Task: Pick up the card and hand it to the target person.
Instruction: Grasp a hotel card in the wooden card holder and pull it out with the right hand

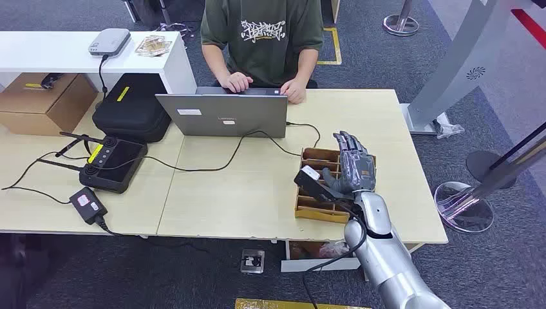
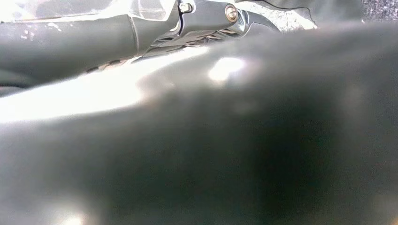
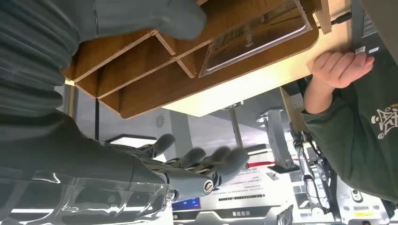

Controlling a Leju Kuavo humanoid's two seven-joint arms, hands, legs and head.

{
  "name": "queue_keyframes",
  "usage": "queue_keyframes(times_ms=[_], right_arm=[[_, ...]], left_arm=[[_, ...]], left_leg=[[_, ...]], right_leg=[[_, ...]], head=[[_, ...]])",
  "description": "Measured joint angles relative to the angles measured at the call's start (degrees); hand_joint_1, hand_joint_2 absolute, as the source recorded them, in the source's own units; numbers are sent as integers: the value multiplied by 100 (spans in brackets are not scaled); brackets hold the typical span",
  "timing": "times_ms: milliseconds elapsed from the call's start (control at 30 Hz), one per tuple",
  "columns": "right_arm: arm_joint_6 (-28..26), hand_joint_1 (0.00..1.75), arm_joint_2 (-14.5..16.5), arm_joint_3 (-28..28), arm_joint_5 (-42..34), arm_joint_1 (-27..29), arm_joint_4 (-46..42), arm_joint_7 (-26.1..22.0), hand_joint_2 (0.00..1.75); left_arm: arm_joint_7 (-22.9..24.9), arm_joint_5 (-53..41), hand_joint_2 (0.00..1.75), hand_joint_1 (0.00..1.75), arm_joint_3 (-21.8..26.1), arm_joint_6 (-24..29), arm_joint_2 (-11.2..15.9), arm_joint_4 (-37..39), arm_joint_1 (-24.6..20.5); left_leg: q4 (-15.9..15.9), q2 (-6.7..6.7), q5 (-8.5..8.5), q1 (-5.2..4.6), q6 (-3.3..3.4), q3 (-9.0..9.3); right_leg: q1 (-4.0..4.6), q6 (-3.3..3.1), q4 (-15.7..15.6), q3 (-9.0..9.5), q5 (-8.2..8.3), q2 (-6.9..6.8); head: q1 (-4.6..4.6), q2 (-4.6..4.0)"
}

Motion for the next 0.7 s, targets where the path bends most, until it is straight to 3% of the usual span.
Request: queue_keyframes(times_ms=[700], right_arm=[[10, 91, 0, 0, 22, 1, 28, 8, 175]], left_arm=[[-7, -14, 0, 0, 0, 4, 0, 0, 0]], left_leg=[[0, 0, 0, 0, 0, 0]], right_leg=[[0, 0, 0, 0, 0, 0]], head=[[-2, 0]])
